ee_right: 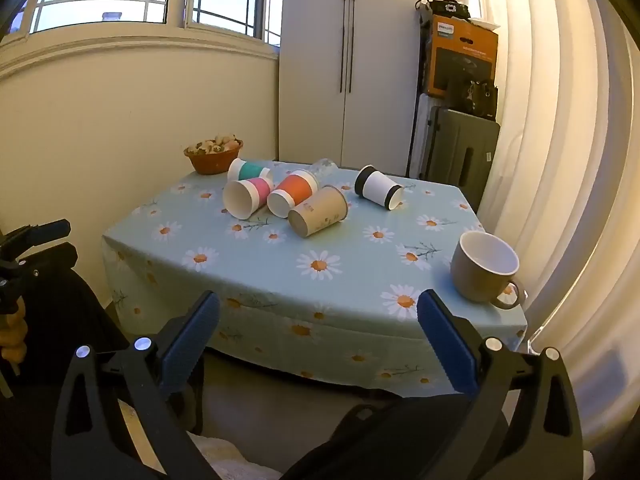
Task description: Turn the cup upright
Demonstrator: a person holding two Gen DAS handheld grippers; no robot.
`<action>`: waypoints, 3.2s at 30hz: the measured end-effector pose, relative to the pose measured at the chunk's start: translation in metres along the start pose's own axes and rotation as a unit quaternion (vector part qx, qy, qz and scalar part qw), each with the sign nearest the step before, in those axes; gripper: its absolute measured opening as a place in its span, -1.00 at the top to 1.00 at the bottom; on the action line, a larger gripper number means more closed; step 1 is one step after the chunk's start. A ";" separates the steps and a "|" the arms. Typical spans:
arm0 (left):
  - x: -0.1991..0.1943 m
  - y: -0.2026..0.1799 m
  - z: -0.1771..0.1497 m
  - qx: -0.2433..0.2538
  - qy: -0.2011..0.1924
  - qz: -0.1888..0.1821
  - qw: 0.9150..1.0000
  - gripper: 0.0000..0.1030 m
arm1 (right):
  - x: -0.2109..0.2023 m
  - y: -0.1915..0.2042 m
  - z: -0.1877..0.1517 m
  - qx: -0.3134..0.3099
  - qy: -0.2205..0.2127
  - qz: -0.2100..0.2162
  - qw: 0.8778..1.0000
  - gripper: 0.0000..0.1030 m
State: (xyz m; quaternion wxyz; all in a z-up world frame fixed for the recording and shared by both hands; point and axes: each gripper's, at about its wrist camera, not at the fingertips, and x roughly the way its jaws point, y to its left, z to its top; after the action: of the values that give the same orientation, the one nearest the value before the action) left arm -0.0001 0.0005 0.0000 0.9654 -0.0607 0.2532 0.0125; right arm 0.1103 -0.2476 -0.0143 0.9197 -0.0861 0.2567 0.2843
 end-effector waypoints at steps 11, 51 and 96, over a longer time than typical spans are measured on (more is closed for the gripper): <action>0.000 0.000 0.000 0.001 -0.003 0.001 1.000 -0.87 | -0.009 -0.004 -0.003 0.007 -0.008 0.005 1.000 -0.89; 0.001 0.001 -0.001 0.004 -0.002 0.001 1.000 -0.87 | -0.002 -0.001 -0.001 0.009 -0.007 0.004 1.000 -0.89; 0.003 -0.001 -0.005 0.000 0.002 0.000 1.000 -0.87 | -0.001 -0.003 -0.003 0.011 -0.011 0.007 1.000 -0.89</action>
State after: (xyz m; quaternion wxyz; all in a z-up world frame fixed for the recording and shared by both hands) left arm 0.0004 -0.0007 -0.0058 0.9650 -0.0609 0.2547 0.0123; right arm 0.1104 -0.2514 -0.0159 0.9214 -0.0709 0.2507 0.2883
